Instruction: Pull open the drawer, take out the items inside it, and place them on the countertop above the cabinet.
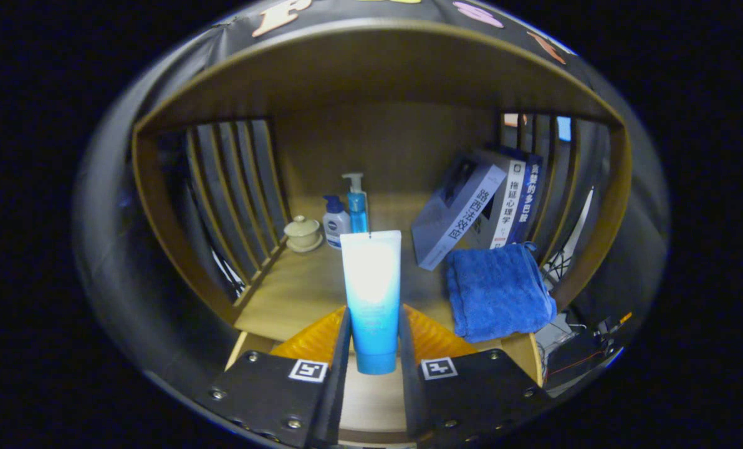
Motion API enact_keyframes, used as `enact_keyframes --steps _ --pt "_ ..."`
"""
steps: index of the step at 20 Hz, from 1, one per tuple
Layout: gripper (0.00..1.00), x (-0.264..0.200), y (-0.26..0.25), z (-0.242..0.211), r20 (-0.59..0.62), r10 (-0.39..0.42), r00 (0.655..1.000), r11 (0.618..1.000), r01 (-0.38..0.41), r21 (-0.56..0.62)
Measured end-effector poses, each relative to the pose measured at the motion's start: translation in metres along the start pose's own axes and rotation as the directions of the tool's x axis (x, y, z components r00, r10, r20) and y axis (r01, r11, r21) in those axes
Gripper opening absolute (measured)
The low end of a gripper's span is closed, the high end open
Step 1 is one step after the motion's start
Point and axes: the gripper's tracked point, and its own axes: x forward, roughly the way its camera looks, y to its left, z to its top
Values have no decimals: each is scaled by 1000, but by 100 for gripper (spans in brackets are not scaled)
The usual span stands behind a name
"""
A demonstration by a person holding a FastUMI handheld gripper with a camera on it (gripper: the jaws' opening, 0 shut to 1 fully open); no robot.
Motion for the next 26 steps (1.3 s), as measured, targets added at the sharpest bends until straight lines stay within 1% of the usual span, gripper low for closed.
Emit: enact_keyframes --steps 5,8,11,13,14,15,19,21,22,24,25,26 --pt "41 71 -6 -26 -93 -26 995 998 31 52" --pt "40 102 -11 -38 -145 -45 988 997 53 56" --pt "41 128 -13 -54 -201 -55 978 993 74 88" --pt "41 135 -15 -59 -217 -56 975 992 79 100" --pt "41 142 -14 -52 -175 -60 983 991 80 108" --pt "40 145 -16 -53 -179 -69 981 991 89 103" --pt "40 156 -16 -48 -168 -65 984 984 91 153" --pt "44 155 -16 -49 -164 -65 984 984 90 152" --pt "45 155 -19 -50 -158 -81 984 983 105 149" --pt "63 147 -29 -47 -121 -121 985 981 137 137" --pt "73 154 -32 -48 -101 -128 987 981 141 136" --pt "82 136 -31 -45 -84 -129 988 980 140 143"
